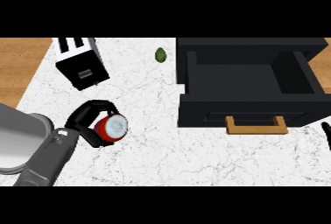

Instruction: Pick up the can, place it into the drawer and close the drawer

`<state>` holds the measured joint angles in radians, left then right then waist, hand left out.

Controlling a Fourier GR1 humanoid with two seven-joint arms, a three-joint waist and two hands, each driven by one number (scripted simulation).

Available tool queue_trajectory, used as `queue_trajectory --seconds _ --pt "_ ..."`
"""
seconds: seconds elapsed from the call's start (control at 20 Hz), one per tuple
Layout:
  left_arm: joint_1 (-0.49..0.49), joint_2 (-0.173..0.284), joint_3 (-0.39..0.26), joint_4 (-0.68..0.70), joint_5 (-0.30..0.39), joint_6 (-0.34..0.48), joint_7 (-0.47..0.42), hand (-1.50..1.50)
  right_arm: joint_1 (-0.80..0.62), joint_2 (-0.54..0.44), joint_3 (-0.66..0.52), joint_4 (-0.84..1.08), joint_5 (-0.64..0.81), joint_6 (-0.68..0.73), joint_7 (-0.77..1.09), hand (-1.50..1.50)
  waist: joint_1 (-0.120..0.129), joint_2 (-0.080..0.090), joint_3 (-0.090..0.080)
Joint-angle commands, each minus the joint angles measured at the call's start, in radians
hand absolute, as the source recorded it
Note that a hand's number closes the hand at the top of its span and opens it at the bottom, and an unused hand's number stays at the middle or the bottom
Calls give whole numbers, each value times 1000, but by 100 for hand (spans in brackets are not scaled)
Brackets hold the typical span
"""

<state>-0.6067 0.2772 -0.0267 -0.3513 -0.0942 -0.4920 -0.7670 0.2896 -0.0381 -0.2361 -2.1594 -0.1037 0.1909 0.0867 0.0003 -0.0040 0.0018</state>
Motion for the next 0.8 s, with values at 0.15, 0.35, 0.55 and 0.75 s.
queue_trajectory --seconds 0.15,0.35,0.55,0.75 --pt "69 -55 267 13 228 356 50 150 15 9 -28 2 -18 -6 -21 -150 33 -8 1" --pt "119 -110 241 -170 241 418 95 150 4 8 -13 -59 -9 -24 58 -150 22 -6 0" --pt "176 -184 160 -437 229 483 271 150 36 2 -62 -36 -40 10 -4 -150 20 -8 1" --pt "194 -176 98 -684 215 516 442 150 68 37 -1 -32 29 9 -27 -150 25 -9 1"
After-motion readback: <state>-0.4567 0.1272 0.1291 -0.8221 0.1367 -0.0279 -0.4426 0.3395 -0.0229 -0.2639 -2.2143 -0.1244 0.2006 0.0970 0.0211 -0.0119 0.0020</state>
